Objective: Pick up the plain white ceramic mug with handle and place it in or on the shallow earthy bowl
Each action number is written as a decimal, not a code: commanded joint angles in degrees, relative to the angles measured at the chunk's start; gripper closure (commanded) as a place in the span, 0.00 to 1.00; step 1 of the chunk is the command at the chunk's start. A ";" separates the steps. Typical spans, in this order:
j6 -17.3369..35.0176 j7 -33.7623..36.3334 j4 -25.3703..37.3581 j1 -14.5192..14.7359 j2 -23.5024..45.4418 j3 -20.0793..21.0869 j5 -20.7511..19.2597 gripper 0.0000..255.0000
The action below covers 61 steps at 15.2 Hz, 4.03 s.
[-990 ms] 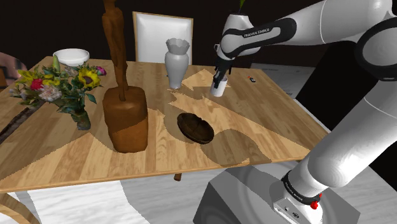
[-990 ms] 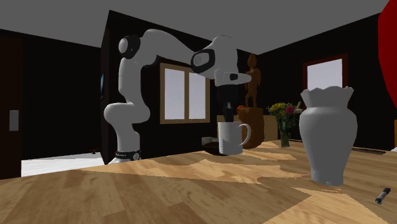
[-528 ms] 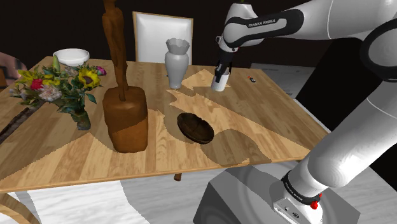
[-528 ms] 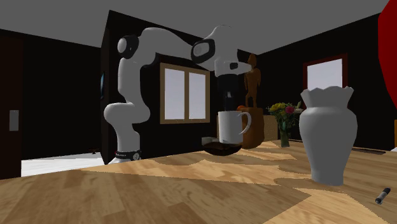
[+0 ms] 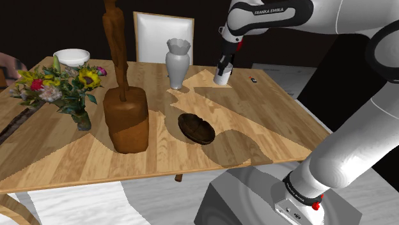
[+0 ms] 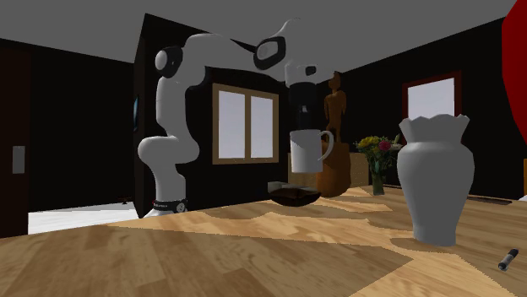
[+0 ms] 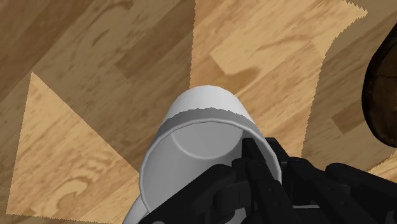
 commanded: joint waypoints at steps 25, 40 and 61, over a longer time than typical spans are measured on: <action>-3.64 28.04 -2.49 12.55 -5.91 15.66 0.33 1.00; 8.43 28.75 -12.27 12.64 -3.54 15.97 -0.29 1.00; 1.27 28.31 -7.26 12.66 -5.75 15.82 0.31 0.00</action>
